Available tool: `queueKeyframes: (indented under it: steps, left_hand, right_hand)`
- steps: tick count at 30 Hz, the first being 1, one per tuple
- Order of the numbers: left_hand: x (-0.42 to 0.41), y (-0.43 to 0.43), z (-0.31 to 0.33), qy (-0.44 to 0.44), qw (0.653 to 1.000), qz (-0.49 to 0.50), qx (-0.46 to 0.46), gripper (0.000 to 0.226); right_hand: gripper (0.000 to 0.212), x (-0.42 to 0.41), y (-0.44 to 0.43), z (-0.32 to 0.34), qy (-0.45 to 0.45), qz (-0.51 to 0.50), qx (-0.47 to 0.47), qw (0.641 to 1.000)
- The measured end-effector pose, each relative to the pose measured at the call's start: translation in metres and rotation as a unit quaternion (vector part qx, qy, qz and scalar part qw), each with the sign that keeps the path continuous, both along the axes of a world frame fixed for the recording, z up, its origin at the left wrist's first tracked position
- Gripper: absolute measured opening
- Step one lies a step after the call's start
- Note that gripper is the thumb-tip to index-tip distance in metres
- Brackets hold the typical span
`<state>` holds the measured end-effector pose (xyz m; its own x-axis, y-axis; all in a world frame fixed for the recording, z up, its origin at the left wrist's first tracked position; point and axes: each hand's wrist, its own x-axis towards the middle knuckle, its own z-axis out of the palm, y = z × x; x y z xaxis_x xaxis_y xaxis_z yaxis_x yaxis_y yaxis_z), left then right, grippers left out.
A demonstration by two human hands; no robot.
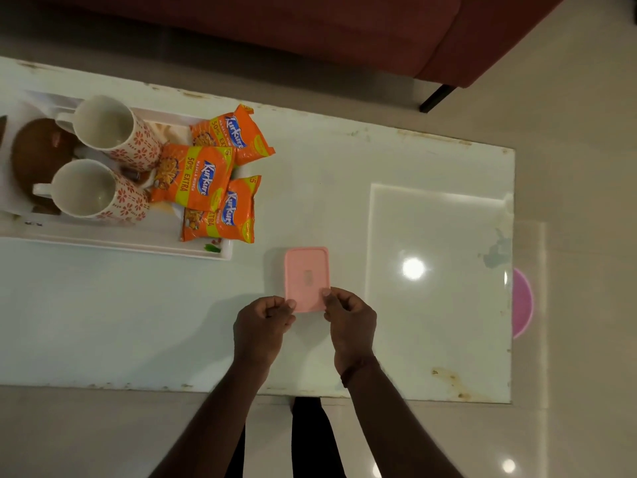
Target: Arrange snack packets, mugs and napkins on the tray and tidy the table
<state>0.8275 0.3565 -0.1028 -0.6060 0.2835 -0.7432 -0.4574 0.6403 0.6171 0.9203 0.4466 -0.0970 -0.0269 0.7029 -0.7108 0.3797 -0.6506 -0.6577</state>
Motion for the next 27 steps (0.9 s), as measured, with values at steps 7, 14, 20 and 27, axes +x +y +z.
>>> queueKeyframes:
  steps: [7,14,20,27]
  left_hand:
    - [-0.018,0.024,0.013,0.03,0.995,0.081,0.054,0.019]
    - [-0.047,0.046,0.007,0.015,0.98,0.185,0.064,0.009]
    - [-0.058,0.048,-0.003,-0.013,0.974,0.218,0.066,0.01]
    - [-0.061,0.041,0.005,0.0,0.987,0.156,0.031,0.022]
  right_hand:
    - [0.001,-0.027,0.025,0.009,0.026,-0.003,0.011,1.0]
    - [0.01,-0.075,0.037,0.004,0.033,-0.034,0.013,0.999]
    - [0.007,-0.09,0.034,-0.007,-0.001,-0.031,0.026,0.999]
    - [0.017,-0.098,0.029,0.007,-0.034,-0.043,0.022,0.998]
